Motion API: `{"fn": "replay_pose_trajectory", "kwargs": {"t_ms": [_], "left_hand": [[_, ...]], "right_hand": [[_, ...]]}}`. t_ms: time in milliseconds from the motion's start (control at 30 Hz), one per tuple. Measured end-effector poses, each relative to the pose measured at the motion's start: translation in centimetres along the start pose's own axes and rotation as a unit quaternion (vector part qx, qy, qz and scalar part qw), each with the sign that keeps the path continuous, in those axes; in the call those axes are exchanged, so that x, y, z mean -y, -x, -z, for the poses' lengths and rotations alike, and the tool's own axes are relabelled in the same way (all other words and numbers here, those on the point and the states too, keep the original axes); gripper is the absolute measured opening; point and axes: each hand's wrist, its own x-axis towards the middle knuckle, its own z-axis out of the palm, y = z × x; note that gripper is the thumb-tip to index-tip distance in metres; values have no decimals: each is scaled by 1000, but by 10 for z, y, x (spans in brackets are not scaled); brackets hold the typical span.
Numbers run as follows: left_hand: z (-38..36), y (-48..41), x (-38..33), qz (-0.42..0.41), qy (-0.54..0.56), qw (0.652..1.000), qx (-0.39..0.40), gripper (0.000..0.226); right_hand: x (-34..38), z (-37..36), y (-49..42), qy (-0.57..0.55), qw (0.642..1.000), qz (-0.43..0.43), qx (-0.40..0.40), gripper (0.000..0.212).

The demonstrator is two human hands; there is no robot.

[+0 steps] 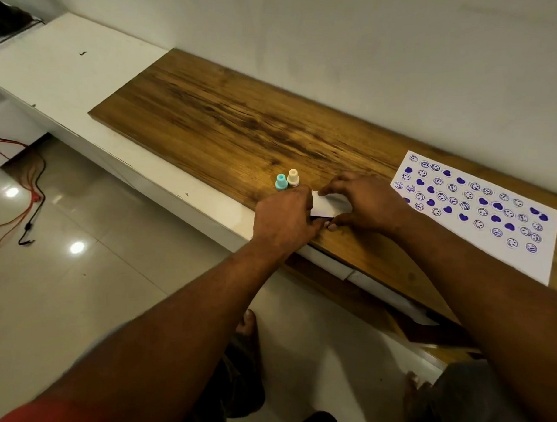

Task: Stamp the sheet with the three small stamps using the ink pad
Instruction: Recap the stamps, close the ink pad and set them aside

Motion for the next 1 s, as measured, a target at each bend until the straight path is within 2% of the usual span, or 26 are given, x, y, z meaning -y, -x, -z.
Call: {"fn": "replay_pose_trajectory", "kwargs": {"t_ms": [533,767,1000], "left_hand": [[-2,-4,-2,-78,-104,991,-39,34],[-7,-8,0,-109,-125,986,-4,52],[-3,-7,-10,-80,-147,985,40,35]], "right_hand": [[6,4,9,-11,1000,4,-1,73],[13,0,22,59,998,-30,-6,70],[16,-13,32,56,998,-33,-3,62]]}}
